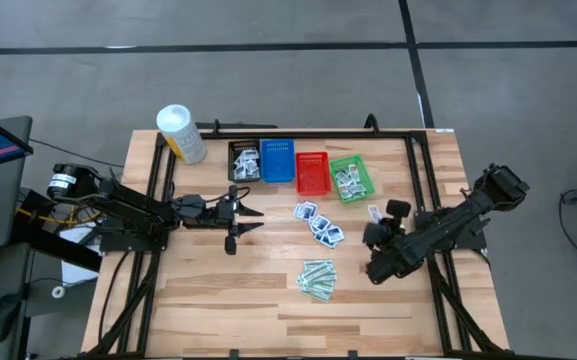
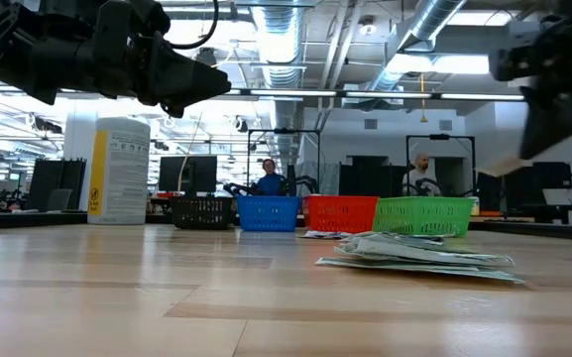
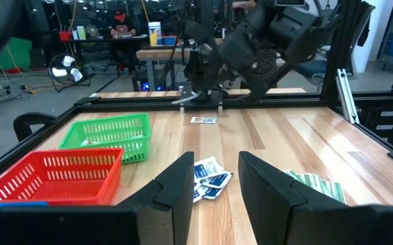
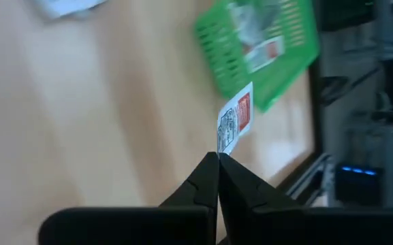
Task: Pick & Place First Aid Supplies
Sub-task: Put the orange pad into the green bin
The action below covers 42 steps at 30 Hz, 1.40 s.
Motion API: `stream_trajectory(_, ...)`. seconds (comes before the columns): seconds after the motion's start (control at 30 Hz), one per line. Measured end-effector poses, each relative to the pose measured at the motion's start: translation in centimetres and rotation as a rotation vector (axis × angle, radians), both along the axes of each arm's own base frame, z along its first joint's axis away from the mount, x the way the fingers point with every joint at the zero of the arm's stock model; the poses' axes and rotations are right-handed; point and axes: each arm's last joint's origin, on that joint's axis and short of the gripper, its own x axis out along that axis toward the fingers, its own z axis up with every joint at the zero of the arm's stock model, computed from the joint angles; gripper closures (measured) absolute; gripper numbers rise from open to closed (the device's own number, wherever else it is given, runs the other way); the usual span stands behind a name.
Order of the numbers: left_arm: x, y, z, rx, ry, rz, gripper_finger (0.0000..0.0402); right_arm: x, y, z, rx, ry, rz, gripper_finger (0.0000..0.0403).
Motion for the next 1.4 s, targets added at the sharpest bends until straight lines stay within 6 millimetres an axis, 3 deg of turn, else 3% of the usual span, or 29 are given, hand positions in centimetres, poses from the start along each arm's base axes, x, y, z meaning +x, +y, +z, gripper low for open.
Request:
stream_trajectory(0.37,0.0,0.0,0.0,0.000,0.001,0.000,0.0286,2.5,-4.3,0.2,-0.162,-0.019,-0.038,0.0402)
stream_trajectory(0.9,0.0,0.0,-0.1,0.001,0.005,0.000,0.0286,5.8,-9.8,-0.1,-0.146,0.020,-0.020,0.0395)
stream_trajectory(1.17,0.0,0.0,-0.1,0.001,0.005,0.000,0.0286,5.9,-11.4,-0.1,-0.136,0.014,-0.084,0.0344)
stream_trajectory(1.4,0.0,0.0,-0.1,0.000,0.008,0.000,0.0286,5.7,-10.9,-0.2,-0.085,0.014,-0.092,0.0294)
